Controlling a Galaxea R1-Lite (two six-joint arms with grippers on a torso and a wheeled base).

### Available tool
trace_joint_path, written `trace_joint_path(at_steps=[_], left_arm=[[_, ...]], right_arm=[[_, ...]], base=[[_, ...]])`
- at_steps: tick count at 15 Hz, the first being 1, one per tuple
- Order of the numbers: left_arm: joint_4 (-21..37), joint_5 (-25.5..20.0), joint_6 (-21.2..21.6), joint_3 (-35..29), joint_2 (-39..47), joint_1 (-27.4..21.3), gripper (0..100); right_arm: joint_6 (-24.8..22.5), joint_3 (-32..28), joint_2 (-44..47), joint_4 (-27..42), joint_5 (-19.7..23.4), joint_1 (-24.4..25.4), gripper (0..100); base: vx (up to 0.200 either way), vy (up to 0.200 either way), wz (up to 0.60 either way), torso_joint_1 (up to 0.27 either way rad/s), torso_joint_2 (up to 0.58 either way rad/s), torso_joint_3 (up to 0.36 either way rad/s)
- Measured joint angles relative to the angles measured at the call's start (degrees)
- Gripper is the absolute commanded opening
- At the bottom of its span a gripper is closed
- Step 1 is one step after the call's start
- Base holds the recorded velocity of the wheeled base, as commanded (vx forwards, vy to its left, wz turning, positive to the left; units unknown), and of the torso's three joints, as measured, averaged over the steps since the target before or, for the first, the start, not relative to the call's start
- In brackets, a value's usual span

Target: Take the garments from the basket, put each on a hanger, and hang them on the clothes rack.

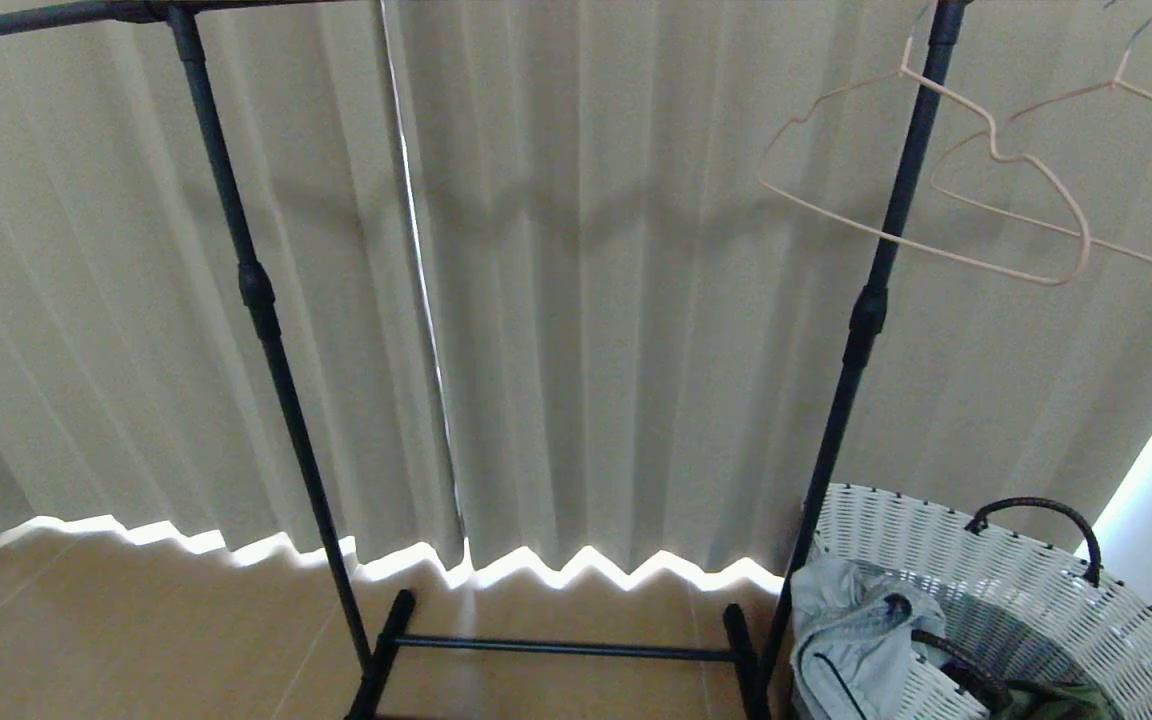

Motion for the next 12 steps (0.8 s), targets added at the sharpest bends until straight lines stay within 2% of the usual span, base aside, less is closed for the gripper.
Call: trace_joint_path(at_steps=[10, 12], left_arm=[[-0.02, 0.0, 0.0, 0.0, 0.0, 0.0, 100], [0.01, 0.0, 0.0, 0.0, 0.0, 0.0, 100]], right_arm=[[-0.09, 0.0, 0.0, 0.22, 0.0, -0.02, 100], [-1.26, -0.11, 0.05, 1.32, 1.16, -0.02, 100]], base=[[0.0, 0.0, 0.0, 0.0, 0.0, 0.0], [0.0, 0.0, 0.0, 0.0, 0.0, 0.0]])
